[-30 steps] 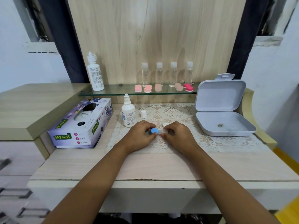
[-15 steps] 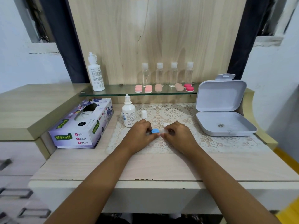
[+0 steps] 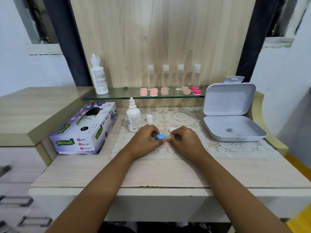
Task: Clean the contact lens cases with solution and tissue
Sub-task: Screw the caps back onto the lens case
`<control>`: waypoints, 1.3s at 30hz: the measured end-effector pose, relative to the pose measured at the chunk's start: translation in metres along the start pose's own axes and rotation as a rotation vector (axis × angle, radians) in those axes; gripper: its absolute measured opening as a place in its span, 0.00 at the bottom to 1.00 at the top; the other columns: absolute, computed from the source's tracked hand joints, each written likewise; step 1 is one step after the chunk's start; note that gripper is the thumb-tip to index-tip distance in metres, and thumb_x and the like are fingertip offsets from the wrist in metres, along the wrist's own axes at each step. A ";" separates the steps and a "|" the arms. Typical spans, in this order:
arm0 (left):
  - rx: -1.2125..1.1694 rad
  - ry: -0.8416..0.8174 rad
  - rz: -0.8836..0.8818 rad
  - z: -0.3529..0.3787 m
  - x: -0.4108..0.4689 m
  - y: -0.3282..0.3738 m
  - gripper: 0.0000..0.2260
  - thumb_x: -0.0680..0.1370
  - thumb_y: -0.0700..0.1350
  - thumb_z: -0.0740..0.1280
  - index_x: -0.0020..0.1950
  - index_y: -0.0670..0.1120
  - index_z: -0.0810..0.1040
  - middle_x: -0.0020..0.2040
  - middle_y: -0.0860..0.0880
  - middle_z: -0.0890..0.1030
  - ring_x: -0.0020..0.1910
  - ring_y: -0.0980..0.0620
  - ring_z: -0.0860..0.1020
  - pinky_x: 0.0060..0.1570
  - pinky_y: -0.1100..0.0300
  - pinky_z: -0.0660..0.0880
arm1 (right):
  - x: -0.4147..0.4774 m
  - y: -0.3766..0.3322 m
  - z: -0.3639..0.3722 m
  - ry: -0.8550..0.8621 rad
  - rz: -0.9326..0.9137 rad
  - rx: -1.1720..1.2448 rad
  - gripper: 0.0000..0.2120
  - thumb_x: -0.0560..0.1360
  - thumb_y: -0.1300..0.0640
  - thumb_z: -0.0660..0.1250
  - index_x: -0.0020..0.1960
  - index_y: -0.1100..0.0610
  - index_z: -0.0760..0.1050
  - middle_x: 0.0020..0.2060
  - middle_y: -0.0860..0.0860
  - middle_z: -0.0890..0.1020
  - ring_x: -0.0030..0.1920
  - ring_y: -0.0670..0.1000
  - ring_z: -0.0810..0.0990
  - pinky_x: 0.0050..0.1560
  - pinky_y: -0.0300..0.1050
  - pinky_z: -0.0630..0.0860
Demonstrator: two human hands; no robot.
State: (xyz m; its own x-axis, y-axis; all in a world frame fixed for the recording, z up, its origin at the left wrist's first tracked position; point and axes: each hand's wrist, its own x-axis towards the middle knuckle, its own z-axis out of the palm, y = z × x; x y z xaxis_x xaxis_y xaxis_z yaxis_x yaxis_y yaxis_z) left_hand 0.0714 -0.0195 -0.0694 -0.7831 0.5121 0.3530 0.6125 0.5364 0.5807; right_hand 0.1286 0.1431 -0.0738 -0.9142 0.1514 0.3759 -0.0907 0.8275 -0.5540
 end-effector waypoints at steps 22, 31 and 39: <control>0.073 -0.025 0.039 0.000 0.002 -0.002 0.11 0.73 0.50 0.70 0.52 0.46 0.79 0.49 0.53 0.74 0.51 0.55 0.73 0.52 0.64 0.69 | -0.002 -0.002 -0.002 -0.009 0.003 -0.017 0.09 0.73 0.52 0.68 0.48 0.57 0.80 0.47 0.53 0.78 0.51 0.53 0.73 0.51 0.47 0.71; 0.044 -0.018 0.083 0.000 0.002 -0.002 0.11 0.74 0.46 0.69 0.54 0.44 0.80 0.50 0.52 0.74 0.51 0.56 0.74 0.52 0.66 0.69 | -0.002 -0.004 -0.003 -0.017 0.001 -0.022 0.09 0.73 0.53 0.68 0.45 0.58 0.80 0.45 0.53 0.78 0.49 0.54 0.73 0.48 0.45 0.70; 0.071 -0.015 0.075 0.001 0.001 -0.003 0.11 0.75 0.48 0.69 0.55 0.46 0.80 0.49 0.54 0.74 0.49 0.59 0.73 0.49 0.68 0.66 | 0.000 -0.006 -0.009 0.163 0.122 0.081 0.13 0.77 0.57 0.62 0.59 0.59 0.77 0.55 0.56 0.78 0.55 0.52 0.75 0.49 0.35 0.64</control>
State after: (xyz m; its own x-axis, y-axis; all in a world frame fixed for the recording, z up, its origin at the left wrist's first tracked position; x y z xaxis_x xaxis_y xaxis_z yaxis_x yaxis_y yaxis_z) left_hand 0.0694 -0.0202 -0.0711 -0.7331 0.5625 0.3822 0.6761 0.5421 0.4990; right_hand 0.1328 0.1426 -0.0636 -0.8448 0.3388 0.4142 -0.0207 0.7528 -0.6579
